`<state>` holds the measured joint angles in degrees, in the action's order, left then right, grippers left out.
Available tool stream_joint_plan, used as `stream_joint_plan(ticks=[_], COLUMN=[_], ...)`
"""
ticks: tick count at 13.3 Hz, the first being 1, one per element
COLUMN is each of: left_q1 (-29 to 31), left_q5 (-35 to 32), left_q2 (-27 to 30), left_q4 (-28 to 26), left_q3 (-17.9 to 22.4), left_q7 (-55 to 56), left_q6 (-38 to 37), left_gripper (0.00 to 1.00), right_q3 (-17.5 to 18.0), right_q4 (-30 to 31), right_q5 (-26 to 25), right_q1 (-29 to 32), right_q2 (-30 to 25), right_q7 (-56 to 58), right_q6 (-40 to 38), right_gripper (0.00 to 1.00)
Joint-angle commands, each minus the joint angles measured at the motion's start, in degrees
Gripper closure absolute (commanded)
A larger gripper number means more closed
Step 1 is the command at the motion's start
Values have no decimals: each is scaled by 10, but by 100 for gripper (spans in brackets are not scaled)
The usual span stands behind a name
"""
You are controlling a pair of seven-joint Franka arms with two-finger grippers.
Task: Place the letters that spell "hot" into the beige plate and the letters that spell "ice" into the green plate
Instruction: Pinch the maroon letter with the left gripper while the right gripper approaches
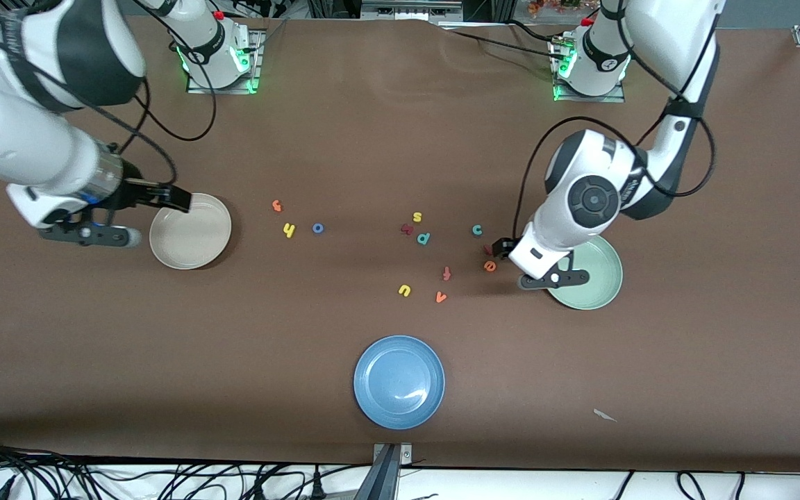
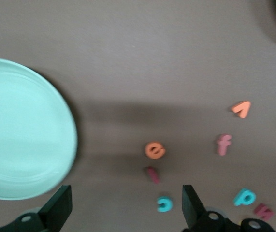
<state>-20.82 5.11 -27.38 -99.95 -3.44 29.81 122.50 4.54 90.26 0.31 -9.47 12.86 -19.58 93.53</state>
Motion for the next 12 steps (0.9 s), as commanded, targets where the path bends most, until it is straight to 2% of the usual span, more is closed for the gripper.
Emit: stream_joint_plan(ticks=[1, 2, 3, 4, 6, 8, 10, 11, 12], left_q1=[-14, -15, -20, -21, -20, -18, -16, -14, -7], left_q5=[15, 15, 15, 16, 17, 38, 47, 48, 48], left_q2=[-31, -41, -50, -57, -71, -92, -95, -90, -87], left_q4=[9, 9, 9, 6, -12, -28, -36, -44, -47], left_q3=[0, -1, -5, -6, -6, -19, -24, -24, -29], left_q7=[45, 46, 47, 47, 47, 48, 48, 48, 46], left_q6=[23, 31, 34, 44, 69, 112, 114, 111, 106], left_gripper=[0, 6, 16, 20, 36, 45, 45, 48, 57], right_q3=[-3, -3, -2, -1, 27, 42, 42, 43, 50], right_q4=[15, 32, 53, 81, 138, 194, 246, 274, 304], right_q5=[12, 12, 13, 13, 13, 12, 12, 12, 11], right_q1=[-29, -39, -45, -54, -54, -54, -54, -54, -54], right_q2=[20, 24, 25, 27, 27, 29, 30, 30, 29], right_q7=[-15, -16, -15, -15, -13, 21, 87, 95, 103], right_q6=[29, 44, 61, 82, 137, 192, 240, 261, 295], right_gripper=[1, 1, 1, 1, 1, 2, 4, 4, 4])
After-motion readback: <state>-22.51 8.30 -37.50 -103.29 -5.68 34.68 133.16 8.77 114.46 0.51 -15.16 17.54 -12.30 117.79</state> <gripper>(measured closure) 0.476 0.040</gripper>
